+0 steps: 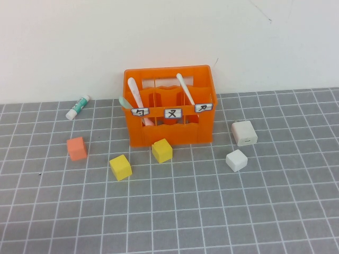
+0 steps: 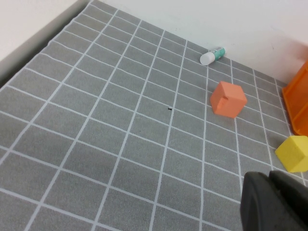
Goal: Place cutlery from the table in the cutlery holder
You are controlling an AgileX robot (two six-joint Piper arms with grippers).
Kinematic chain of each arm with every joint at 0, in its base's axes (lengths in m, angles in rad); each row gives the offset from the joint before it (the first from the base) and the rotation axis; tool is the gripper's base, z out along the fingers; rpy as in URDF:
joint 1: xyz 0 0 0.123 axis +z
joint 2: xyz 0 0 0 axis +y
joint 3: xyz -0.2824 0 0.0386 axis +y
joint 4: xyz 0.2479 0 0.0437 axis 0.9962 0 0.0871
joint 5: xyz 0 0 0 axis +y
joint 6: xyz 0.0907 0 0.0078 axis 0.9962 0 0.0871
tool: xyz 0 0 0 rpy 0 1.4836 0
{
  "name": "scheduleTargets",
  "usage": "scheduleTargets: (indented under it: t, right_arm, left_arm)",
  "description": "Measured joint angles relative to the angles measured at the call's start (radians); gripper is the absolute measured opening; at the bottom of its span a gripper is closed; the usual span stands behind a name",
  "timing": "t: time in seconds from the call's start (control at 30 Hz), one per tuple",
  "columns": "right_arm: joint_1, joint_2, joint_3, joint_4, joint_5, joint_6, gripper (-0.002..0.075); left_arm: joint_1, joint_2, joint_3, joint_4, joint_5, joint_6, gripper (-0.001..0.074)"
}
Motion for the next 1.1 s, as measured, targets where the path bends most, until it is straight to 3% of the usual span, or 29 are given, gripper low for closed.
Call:
scheduleTargets:
  t: [0.27, 0.43, 0.6, 0.87, 1.0, 1.1]
  right_arm:
    - [0.0, -0.277, 0.237, -0.049, -0.05, 0.127, -0.0001]
    - [-0.059, -0.404, 0.425, -0.049, -0.233, 0.188, -0.0001]
    - [-0.243, -0.554, 0.608, 0.041, -0.338, 0.177, -0.0002]
    - [-0.665, -0.655, 0.726, 0.304, -0.366, 0.092, -0.0002]
    - [-0.782, -0.681, 0.785, 0.331, -0.405, 0.075, -0.0002]
    - [-0.809, -0.702, 0.812, 0.291, -0.412, 0.096, -0.0002]
  left_arm:
    - [0.0, 0.0, 0.0, 0.0, 0.0, 0.0, -0.0001]
    - [0.0, 0.0, 0.0, 0.0, 0.0, -0.002, -0.0001]
    - [0.0, 0.0, 0.0, 0.0, 0.0, -0.002, -0.0001]
    - [0.0, 0.0, 0.0, 0.0, 0.0, -0.002, -0.0001]
    - [0.0, 0.0, 0.0, 0.0, 0.0, -0.002, -0.0001]
    - [0.0, 0.0, 0.0, 0.0, 0.0, -0.002, -0.0001]
